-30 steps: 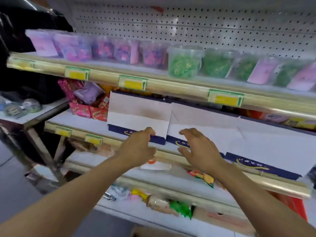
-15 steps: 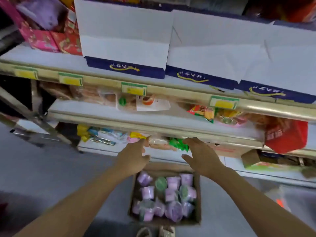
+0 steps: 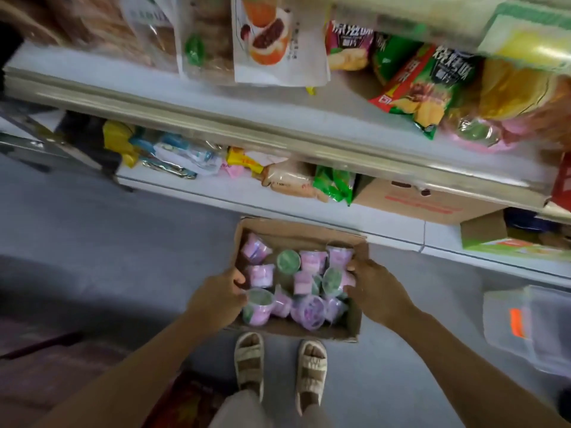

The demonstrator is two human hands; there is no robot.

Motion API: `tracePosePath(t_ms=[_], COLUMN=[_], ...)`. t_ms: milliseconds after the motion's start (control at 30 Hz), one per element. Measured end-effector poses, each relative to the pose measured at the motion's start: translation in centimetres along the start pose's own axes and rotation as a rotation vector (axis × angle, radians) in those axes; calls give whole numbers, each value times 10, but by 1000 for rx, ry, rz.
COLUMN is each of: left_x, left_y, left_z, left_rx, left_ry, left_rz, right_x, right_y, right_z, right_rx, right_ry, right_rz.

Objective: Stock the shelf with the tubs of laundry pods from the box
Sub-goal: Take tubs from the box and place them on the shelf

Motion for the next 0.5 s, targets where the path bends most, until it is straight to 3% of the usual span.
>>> tracePosePath(t_ms=[200,300,500], left_x=[11,16,45], left_y=[47,72,140], left_z=[102,148,230], left_rx=[87,73,-9], left_ry=[-12,-166,-257], left_rz=[-122,-179,-337], right_x=[-50,-82,-155], right_y=[49,77,136], right_z=[75,117,204], right_rx=[115,152,207], right_ry=[10,45,58], right_rz=[-43,-50,13])
Point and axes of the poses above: each hand's wrist, its own y-axis towards the middle knuckle, its own z-axis out of the palm, x = y × z, the point moved 8 cm from there along y, towards the middle knuckle, and after that the axes turned 15 degrees about y, right-handed, at the moved point
